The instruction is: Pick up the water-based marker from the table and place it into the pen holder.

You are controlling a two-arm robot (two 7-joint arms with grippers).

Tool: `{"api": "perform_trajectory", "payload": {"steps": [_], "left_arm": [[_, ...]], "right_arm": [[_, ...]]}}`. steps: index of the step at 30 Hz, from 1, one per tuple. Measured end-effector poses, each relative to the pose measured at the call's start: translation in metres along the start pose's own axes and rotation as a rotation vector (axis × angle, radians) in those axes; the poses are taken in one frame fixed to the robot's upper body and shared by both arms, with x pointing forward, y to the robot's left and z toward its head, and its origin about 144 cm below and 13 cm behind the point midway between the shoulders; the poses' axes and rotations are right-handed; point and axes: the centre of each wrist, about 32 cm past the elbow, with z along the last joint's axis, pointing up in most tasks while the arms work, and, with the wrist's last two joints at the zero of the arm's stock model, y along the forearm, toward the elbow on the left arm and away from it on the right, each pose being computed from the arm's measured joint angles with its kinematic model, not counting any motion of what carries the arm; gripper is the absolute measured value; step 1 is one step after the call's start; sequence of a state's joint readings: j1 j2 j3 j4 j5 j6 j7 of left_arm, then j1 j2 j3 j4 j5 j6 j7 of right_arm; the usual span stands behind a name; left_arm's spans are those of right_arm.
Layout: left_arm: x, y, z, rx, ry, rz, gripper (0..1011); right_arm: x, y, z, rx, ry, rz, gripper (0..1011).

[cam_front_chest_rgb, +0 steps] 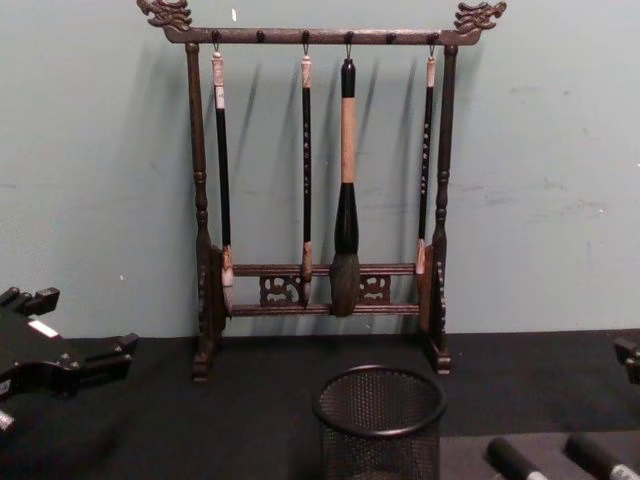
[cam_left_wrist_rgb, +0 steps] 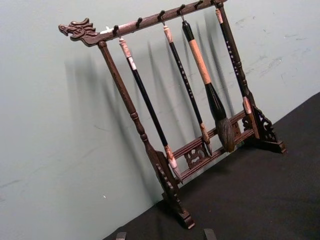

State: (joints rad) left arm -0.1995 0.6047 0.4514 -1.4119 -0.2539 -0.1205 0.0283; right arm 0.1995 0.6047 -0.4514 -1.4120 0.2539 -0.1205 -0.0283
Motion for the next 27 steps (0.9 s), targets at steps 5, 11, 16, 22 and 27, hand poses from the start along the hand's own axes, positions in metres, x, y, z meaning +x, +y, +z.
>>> {"api": "perform_trajectory", "payload": {"steps": [5, 11, 16, 22, 27], "left_arm": [[0.0, 0.0, 0.0, 0.0, 0.0, 0.0, 1001], [0.0, 0.0, 0.0, 0.0, 0.0, 0.0, 1001], [0.0, 0.0, 0.0, 0.0, 0.0, 0.0, 1001], [0.0, 0.0, 0.0, 0.0, 0.0, 0.0, 1001], [0.0, 0.0, 0.0, 0.0, 0.0, 0.0, 1001]], "right_arm": [[0.0, 0.0, 0.0, 0.0, 0.0, 0.0, 1002], [0.0, 0.0, 0.0, 0.0, 0.0, 0.0, 1002], [0.0, 0.0, 0.0, 0.0, 0.0, 0.0, 1002], [0.0, 0.0, 0.0, 0.0, 0.0, 0.0, 1002], [0.0003, 0.0004, 0.0005, 0.002, 0.002, -0.002, 1002]]}}
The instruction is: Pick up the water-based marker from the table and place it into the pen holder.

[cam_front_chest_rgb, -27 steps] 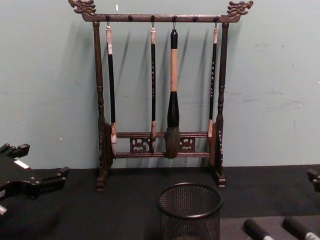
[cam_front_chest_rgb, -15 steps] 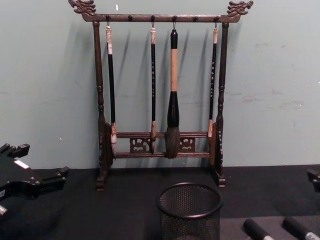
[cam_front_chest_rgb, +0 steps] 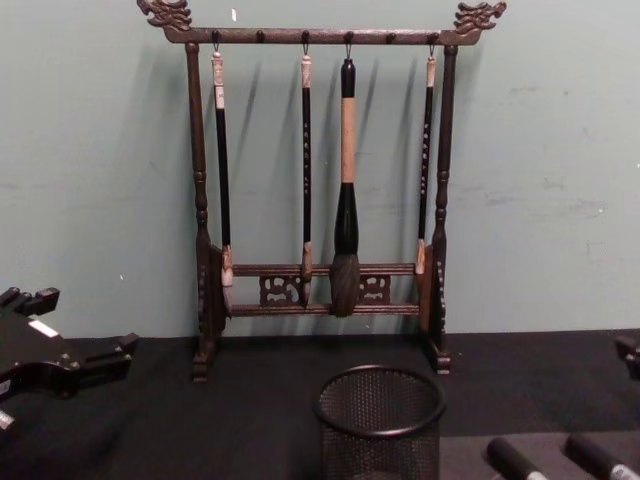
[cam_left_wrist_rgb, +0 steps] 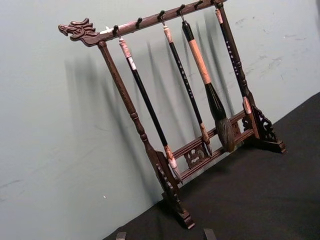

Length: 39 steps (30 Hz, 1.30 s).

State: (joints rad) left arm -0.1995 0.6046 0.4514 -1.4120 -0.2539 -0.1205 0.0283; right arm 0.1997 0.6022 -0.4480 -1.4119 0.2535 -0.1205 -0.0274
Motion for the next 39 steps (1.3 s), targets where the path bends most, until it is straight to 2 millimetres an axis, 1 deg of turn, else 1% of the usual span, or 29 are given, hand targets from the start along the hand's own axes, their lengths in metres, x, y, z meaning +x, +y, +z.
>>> {"api": "perform_trajectory", "payload": {"steps": [12, 21, 24, 39], "left_arm": [[0.0, 0.0, 0.0, 0.0, 0.0, 0.0, 1001], [0.0, 0.0, 0.0, 0.0, 0.0, 0.0, 1001], [0.0, 0.0, 0.0, 0.0, 0.0, 0.0, 1001], [0.0, 0.0, 0.0, 0.0, 0.0, 0.0, 1001]], "right_arm": [[0.005, -0.001, 0.008, 0.003, 0.069, 0.016, 1002], [-0.001, -0.01, 0.016, -0.071, 0.13, 0.058, 1002], [-0.006, -0.012, 0.017, -0.113, 0.142, 0.074, 1002], [-0.016, -0.013, 0.016, -0.192, 0.171, 0.117, 1002]]}}
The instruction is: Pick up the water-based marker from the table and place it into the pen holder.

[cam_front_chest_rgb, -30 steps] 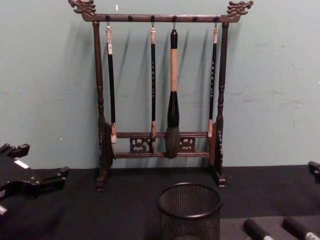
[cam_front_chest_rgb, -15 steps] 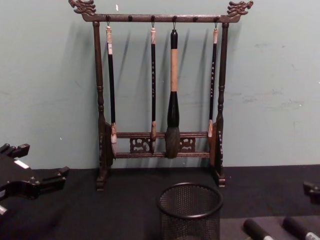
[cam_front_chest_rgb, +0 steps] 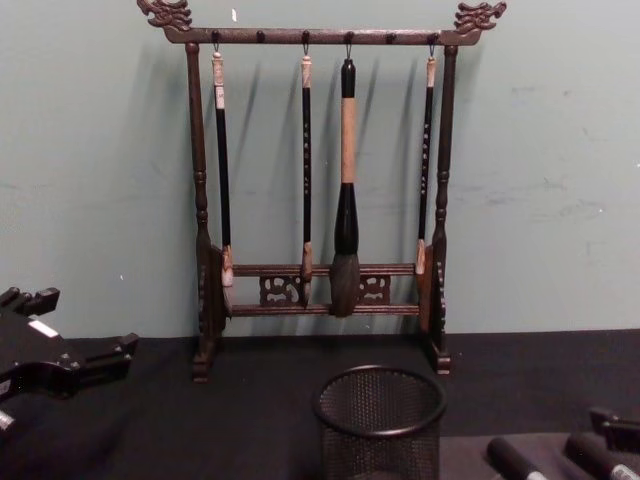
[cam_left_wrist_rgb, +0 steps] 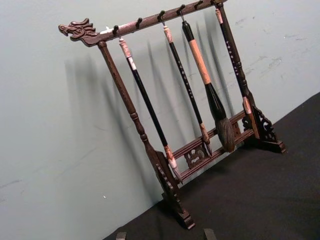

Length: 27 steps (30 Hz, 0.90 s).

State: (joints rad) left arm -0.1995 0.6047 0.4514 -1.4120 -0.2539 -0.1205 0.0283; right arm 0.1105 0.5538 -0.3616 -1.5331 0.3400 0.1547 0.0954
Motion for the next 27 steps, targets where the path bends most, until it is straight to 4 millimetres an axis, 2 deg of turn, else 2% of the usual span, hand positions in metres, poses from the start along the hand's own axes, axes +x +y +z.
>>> {"api": "perform_trajectory", "payload": {"steps": [27], "left_arm": [[0.0, 0.0, 0.0, 0.0, 0.0, 0.0, 1001]], "right_arm": [[-0.007, 0.012, 0.002, -0.134, 0.07, 0.048, 1002]]}}
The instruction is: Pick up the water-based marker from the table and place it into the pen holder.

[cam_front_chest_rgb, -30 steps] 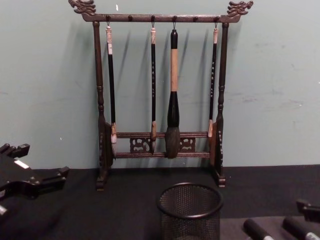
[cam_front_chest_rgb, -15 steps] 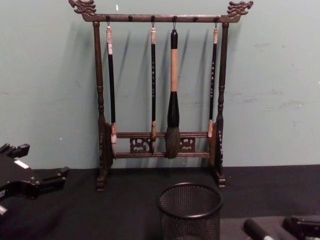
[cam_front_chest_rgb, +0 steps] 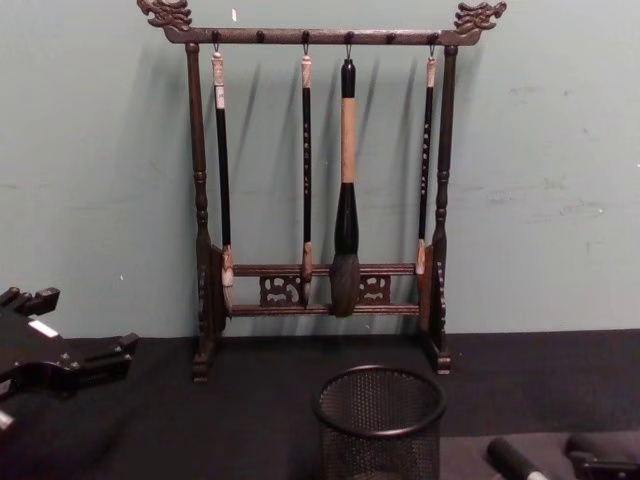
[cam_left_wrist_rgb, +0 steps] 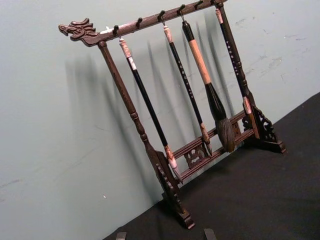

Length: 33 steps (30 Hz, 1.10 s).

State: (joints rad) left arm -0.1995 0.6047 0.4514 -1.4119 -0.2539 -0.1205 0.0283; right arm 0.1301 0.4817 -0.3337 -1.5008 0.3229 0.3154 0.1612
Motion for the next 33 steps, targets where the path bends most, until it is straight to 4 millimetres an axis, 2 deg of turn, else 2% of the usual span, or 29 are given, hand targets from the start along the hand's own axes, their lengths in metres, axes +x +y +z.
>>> {"api": "perform_trajectory", "payload": {"steps": [33], "left_arm": [[0.0, 0.0, 0.0, 0.0, 0.0, 0.0, 1001]], "right_arm": [[0.0039, 0.0071, -0.0047, -0.028, 0.048, 0.016, 1003]]}}
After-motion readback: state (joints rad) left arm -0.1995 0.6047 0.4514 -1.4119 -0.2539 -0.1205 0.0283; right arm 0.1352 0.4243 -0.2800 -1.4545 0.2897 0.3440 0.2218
